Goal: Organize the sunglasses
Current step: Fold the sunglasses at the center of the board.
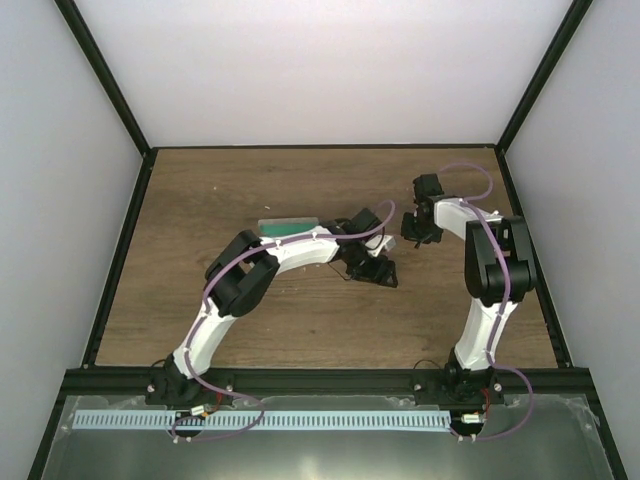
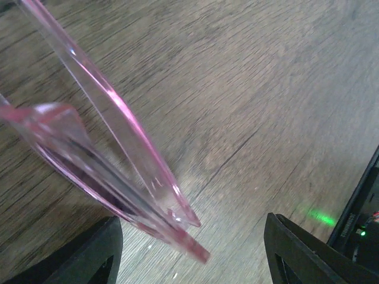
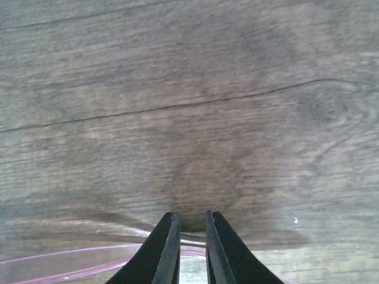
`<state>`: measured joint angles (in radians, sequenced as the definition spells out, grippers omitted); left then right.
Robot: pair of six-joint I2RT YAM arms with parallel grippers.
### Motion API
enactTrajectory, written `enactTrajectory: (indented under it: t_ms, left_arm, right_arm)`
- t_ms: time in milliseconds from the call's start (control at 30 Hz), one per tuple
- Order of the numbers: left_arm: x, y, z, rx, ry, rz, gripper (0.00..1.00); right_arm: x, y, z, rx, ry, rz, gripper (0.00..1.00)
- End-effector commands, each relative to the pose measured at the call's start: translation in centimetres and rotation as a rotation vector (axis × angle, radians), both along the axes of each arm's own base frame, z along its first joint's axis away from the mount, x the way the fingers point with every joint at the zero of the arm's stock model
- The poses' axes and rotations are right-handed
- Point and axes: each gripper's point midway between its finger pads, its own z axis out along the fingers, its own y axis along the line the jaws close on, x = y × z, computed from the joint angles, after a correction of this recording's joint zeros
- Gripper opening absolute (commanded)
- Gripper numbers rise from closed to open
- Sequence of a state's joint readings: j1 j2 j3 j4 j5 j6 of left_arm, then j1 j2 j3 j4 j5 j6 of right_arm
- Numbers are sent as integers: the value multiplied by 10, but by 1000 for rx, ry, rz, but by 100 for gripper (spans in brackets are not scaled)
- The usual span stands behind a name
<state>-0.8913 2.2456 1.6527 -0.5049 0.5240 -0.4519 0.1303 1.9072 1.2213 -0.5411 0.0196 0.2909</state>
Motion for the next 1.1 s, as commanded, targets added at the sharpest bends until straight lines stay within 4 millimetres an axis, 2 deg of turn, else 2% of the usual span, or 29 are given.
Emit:
enactTrajectory:
  t_ms: [0,133,433,533,633,733,833,900,1067]
  left_arm:
    - [-21,13,-58,139,126,17,66]
    - [-17,7,-59,131,130,35,64]
    - [-12,4,-66,136,131,65,65]
    - [-10,1,-69,136,133,67,65]
    - [-6,0,-72,144,131,72,65]
    - [2,4,-76,165,120,98,65]
    - [11,11,-82,181,126,132,64]
    - [20,17,-86,190,130,157,63]
    - [41,26,-91,224,112,190,62]
  right_arm:
    - [-18,4,0,47,39,-7,12]
    - [-31,9,-2,85,57,-11,11]
    - [-66,30,-10,195,101,-4,11]
    - [-72,31,-8,201,101,-9,11]
    - [-67,26,3,175,74,-20,11]
    - [-49,23,34,154,-20,-16,11]
    - [-37,11,50,88,-55,-40,13]
    - [-32,4,54,55,-58,-60,15]
    - [-33,-9,48,12,-27,-77,26]
